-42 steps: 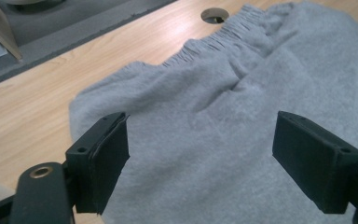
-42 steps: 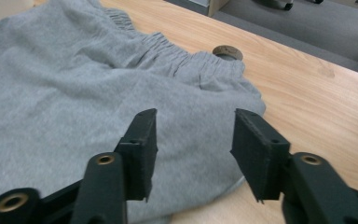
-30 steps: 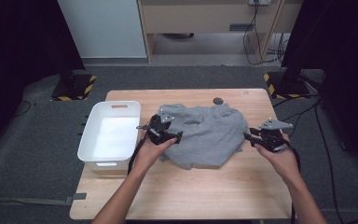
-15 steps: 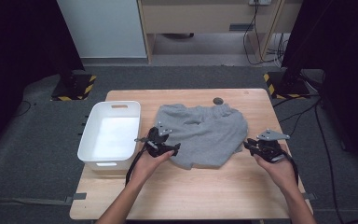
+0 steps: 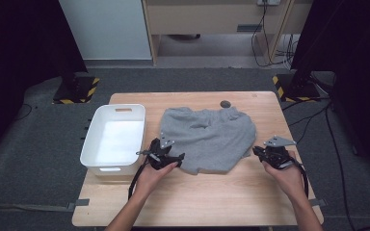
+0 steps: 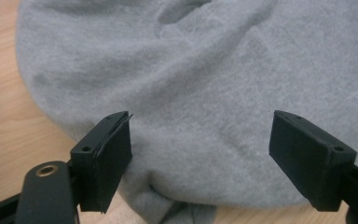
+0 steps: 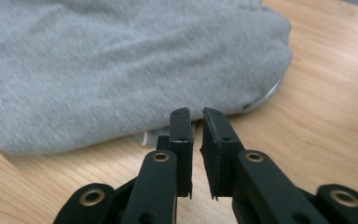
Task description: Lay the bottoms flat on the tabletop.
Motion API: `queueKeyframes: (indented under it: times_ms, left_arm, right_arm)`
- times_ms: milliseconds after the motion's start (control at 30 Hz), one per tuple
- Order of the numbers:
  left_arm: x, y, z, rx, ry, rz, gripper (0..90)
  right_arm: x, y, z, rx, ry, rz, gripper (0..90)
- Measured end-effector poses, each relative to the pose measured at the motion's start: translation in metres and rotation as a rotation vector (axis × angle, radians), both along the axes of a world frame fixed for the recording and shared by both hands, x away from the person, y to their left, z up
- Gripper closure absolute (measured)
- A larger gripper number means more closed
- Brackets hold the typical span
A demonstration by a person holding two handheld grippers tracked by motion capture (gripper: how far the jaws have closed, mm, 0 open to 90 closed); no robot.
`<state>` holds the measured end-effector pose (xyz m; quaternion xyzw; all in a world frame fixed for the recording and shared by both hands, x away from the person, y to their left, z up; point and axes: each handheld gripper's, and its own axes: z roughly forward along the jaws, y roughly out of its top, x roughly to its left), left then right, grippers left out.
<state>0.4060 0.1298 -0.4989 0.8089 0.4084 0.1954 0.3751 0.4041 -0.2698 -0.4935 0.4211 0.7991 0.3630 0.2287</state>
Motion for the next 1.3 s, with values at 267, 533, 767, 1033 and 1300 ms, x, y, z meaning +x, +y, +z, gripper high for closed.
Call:
queueKeyframes:
  times_ms: [267,533,767,1033,1300]
  left_arm:
    - [-0.004,-0.002,-0.006,0.012,-0.004,-0.015,20.4]
    - [-0.007,-0.002,-0.006,0.014,-0.004,-0.023,20.1]
    - [-0.007,0.001,-0.004,0.004,-0.006,-0.02,20.1]
    - [-0.007,0.004,-0.003,-0.001,-0.008,-0.013,20.2]
    - [-0.007,0.004,-0.002,-0.005,-0.011,-0.012,20.1]
  right_arm:
    - [0.001,0.007,-0.008,-0.023,0.027,0.032,87.3]
    - [0.006,0.015,-0.02,-0.069,0.091,0.06,89.6]
    - [0.015,0.03,-0.027,-0.129,0.137,0.086,87.2]
    - [0.027,0.042,-0.019,-0.044,0.117,0.042,77.1]
    - [0.028,0.048,-0.022,-0.013,0.133,0.057,63.3]
